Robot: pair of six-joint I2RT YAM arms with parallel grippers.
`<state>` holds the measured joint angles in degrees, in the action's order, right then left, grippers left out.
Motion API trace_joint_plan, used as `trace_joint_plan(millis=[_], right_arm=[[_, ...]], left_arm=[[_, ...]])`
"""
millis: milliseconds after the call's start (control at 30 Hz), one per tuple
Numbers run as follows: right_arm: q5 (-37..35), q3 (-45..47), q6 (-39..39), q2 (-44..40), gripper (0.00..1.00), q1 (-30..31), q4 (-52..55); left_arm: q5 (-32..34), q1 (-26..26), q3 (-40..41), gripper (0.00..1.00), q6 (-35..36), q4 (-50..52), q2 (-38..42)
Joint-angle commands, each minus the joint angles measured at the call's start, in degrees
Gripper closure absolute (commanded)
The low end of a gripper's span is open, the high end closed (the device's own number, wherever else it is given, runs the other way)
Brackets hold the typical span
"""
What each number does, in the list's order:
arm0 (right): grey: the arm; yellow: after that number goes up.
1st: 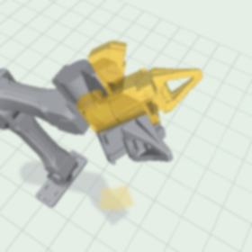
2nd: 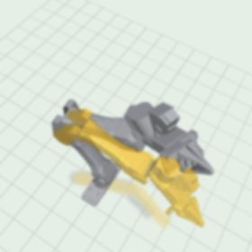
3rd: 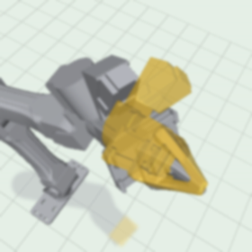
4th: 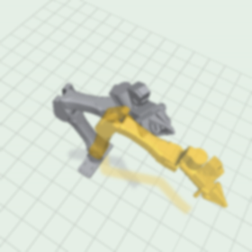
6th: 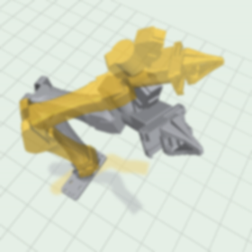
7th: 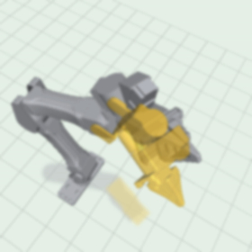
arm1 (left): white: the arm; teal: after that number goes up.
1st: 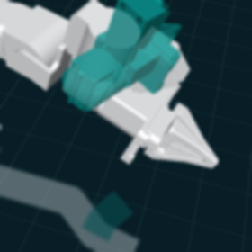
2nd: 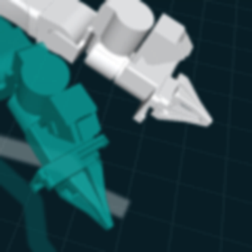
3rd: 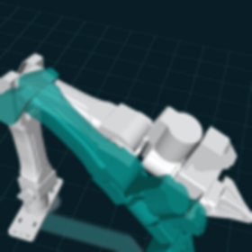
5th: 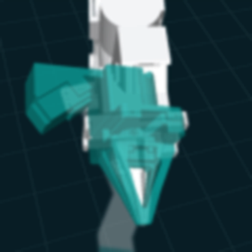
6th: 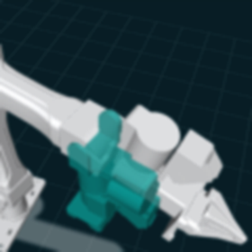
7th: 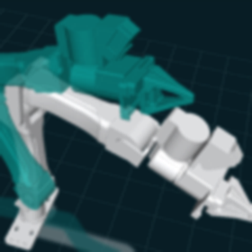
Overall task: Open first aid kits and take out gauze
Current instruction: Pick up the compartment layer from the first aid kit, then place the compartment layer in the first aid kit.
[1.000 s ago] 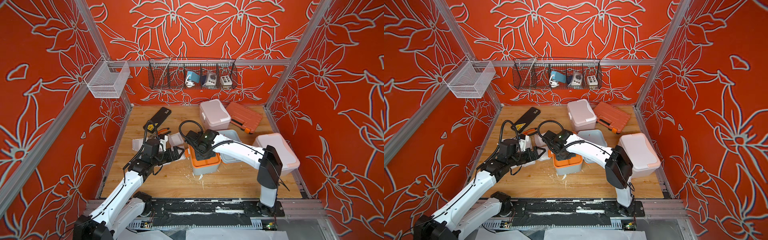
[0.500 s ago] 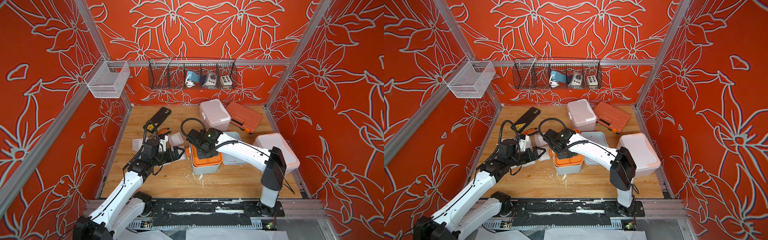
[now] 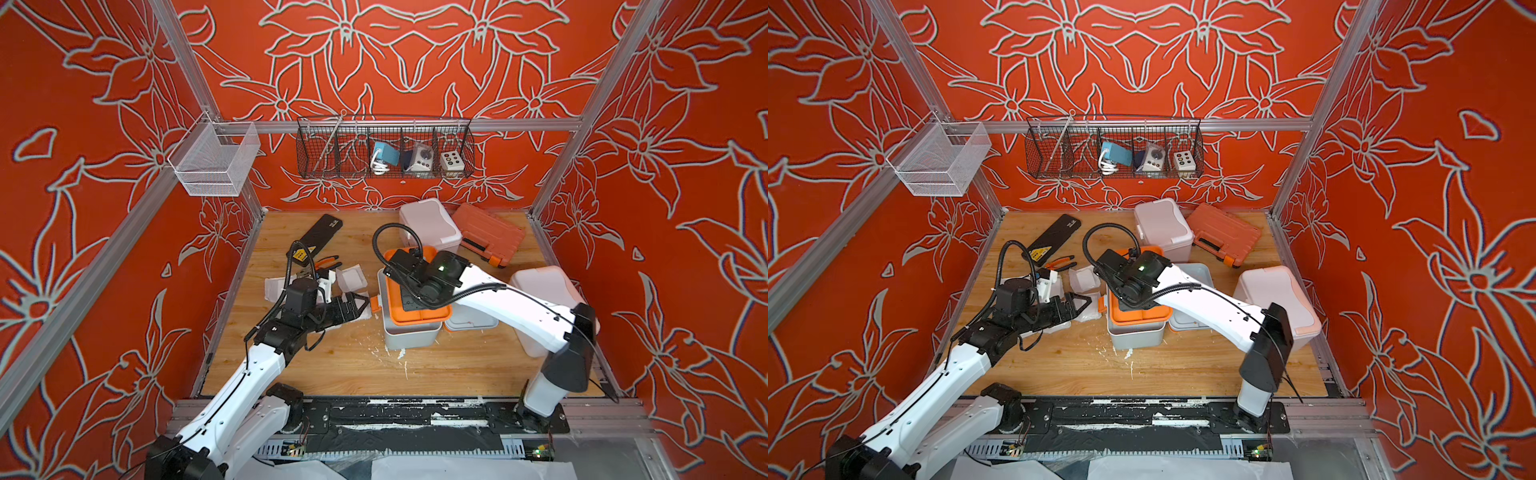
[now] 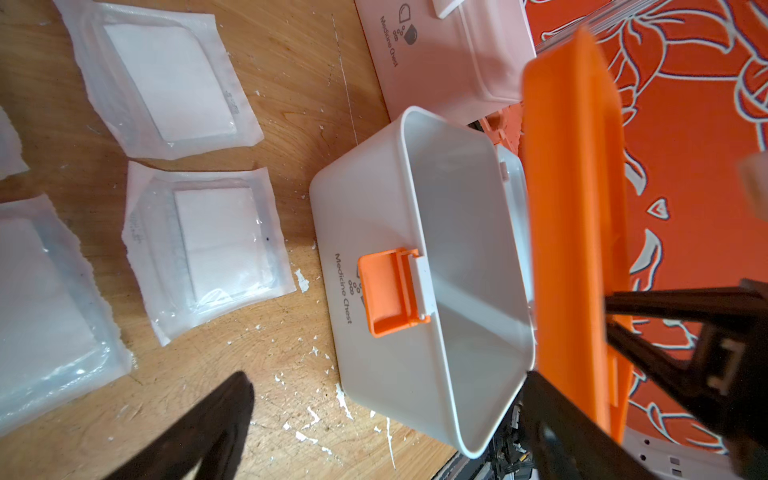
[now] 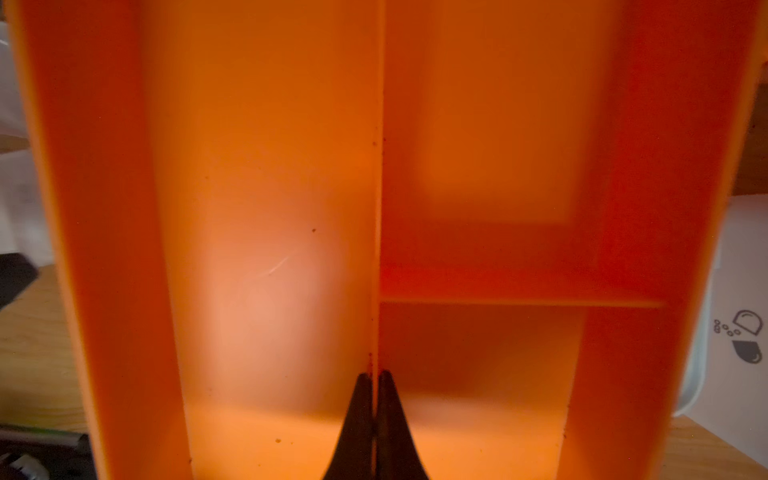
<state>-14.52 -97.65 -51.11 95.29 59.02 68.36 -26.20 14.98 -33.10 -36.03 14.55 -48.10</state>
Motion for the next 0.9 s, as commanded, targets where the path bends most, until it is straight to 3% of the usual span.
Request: trace_joint_plan(millis=[0, 167, 467, 633, 867], right_arm=[[-0.3, 1.7, 4.6, -8.5, 1.00, -0.3, -5.1], [6.2, 8.9, 10.3, -21.2, 1.00, -4.7, -13.7], [16.3, 16.4, 14.6, -36.4, 1.00, -18.1, -15.2], [19.8, 18.0, 15.3, -37.6, 1.00, -21.3, -14.7], [27.5, 20.9, 13.2, -32.4, 1.00, -20.9, -18.1]], left_arm=[[-0.2, -0.3, -3.1, 0.03, 0.2, 0.4, 2.5], [1.6, -0.3, -8.4, 0.02, 1.7, 3.2, 6.5], [5.6, -0.3, -14.2, 0.02, 4.5, 5.2, 13.0], [3.7, -0.4, -15.2, 0.02, 4.9, 5.8, 11.1], [3.1, -0.4, -12.0, 0.02, 2.6, 2.7, 9.5]])
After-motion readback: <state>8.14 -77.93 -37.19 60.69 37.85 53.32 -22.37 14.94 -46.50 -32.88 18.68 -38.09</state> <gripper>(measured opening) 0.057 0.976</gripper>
